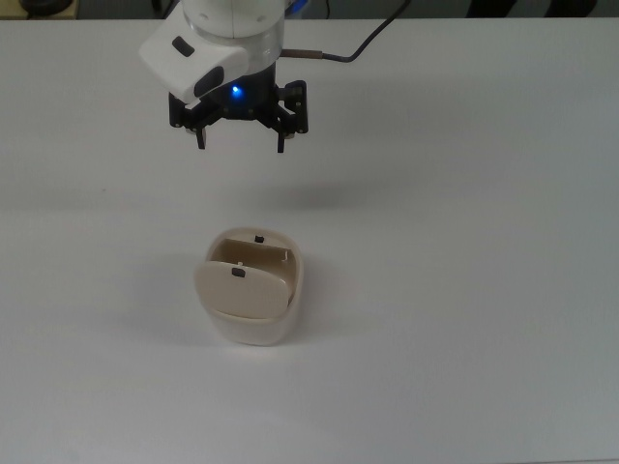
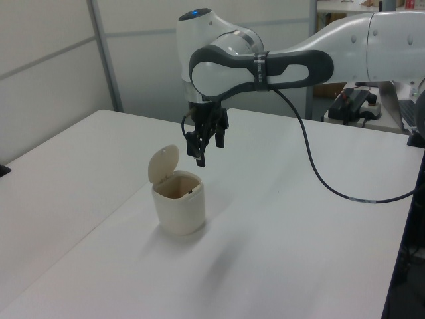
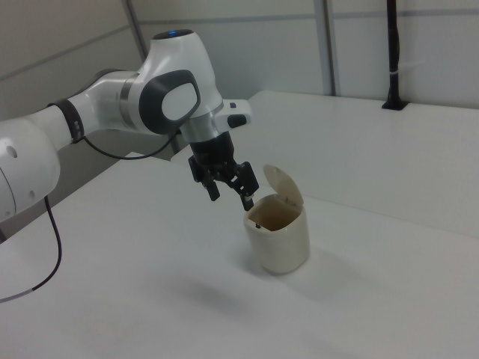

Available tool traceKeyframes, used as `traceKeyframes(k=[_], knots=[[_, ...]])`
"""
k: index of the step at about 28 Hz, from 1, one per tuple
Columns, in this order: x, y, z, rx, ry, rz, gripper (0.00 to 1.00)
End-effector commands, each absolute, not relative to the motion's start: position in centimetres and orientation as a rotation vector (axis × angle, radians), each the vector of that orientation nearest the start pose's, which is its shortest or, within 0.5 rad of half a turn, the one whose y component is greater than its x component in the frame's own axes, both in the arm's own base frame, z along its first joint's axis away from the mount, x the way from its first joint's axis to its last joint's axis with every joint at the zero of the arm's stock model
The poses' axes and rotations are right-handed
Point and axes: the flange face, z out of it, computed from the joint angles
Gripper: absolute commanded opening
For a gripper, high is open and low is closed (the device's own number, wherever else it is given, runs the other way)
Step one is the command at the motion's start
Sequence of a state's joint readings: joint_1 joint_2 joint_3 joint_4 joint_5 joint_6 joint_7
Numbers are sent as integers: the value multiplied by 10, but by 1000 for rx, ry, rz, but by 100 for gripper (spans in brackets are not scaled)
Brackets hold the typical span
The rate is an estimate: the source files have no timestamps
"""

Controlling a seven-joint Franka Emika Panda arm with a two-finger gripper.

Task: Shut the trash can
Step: 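Move the gripper to the raised lid of the cream trash can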

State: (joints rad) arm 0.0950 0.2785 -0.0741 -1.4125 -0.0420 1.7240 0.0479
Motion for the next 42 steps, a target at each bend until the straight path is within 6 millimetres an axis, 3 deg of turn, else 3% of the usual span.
traceKeyframes(k=[1, 3, 4, 10, 33, 39, 42], knots=[[641, 14, 547, -3217, 7, -10, 32], [641, 14, 547, -3209, 13, -9, 3], [641, 15, 547, -3207, 14, -12, 0], [636, 17, 544, -3201, 2, 55, 0], [641, 14, 541, -3204, 18, 38, 0], [657, 10, 558, -3187, 29, -174, 0], [669, 12, 571, -3135, 44, -369, 0]])
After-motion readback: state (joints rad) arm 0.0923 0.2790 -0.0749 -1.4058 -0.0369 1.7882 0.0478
